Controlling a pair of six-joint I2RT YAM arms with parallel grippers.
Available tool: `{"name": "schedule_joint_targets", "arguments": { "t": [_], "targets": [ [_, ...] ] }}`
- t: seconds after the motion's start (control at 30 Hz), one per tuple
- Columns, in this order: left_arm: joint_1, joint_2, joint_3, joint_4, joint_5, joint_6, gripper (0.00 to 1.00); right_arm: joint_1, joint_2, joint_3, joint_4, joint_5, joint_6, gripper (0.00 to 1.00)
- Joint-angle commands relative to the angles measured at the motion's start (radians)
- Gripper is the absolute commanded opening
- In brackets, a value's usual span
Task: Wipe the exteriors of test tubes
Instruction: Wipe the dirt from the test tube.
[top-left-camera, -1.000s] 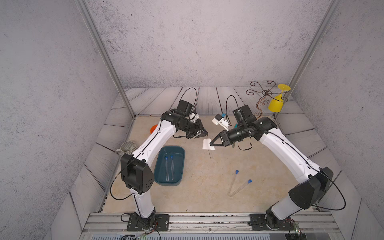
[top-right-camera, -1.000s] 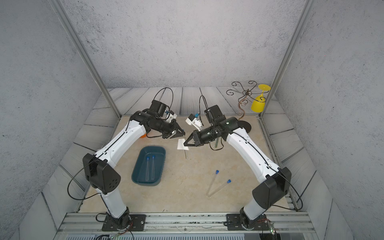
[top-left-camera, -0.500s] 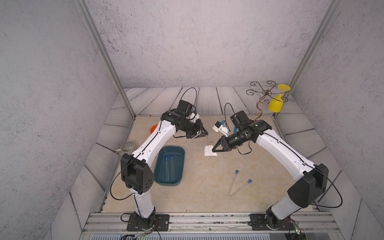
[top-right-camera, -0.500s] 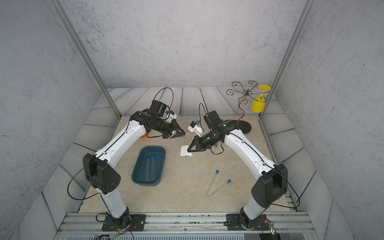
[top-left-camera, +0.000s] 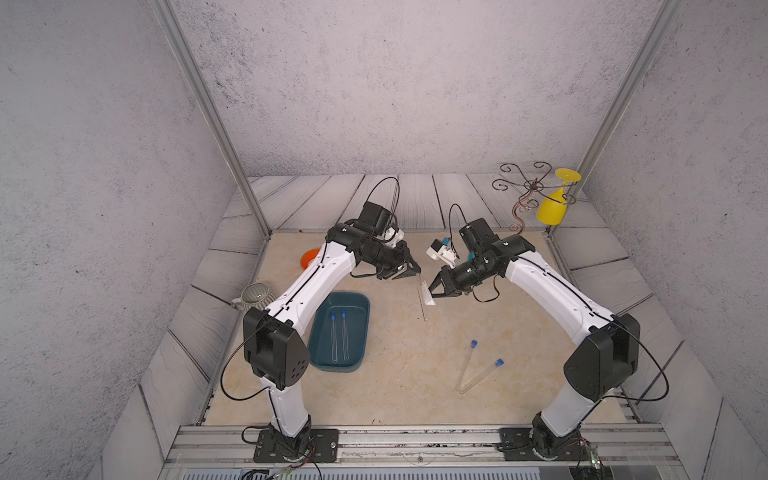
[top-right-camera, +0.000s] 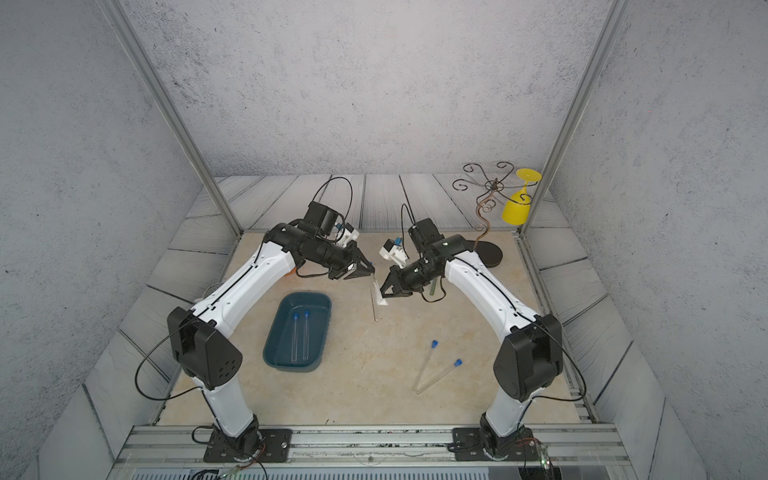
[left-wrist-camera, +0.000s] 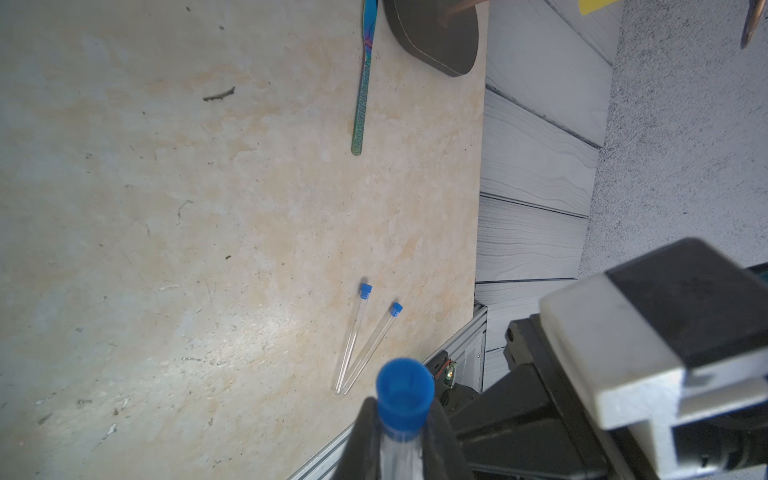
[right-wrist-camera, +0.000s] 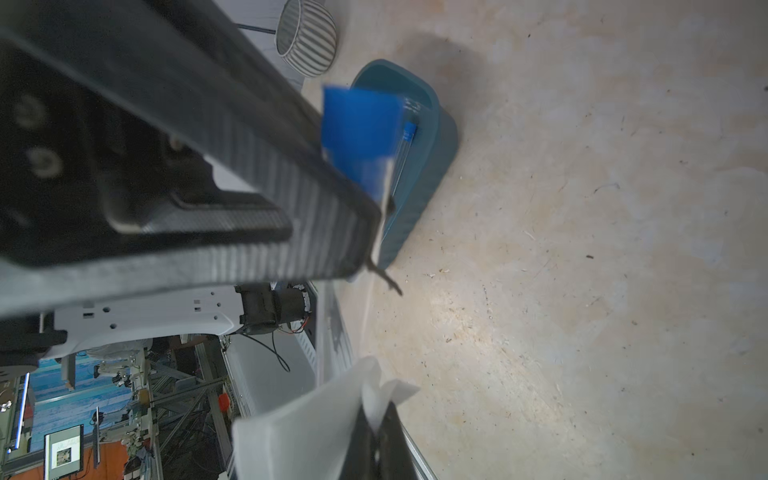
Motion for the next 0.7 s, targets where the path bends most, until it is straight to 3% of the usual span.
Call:
{"name": "schedule_joint_targets", "arguments": {
  "t": [0.0, 0.37, 0.67],
  "targets": [
    [-0.01, -0.019, 0.023, 0.0, 0.01, 0.014, 0.12, 0.003, 0.037, 0.07, 0.0, 0.001, -0.006, 0.03],
    [-0.01, -0.022, 0.036, -0.005, 0.005, 0.017, 0.12, 0.002, 0.113, 0.153, -0.032, 0.044, -0.028, 0.03],
    [-0.01, -0.022, 0.048, -0.005, 0.002, 0.015, 0.12, 0.002, 0.09, 0.076, -0.015, 0.074, -0.034, 0.03]
  ]
}}
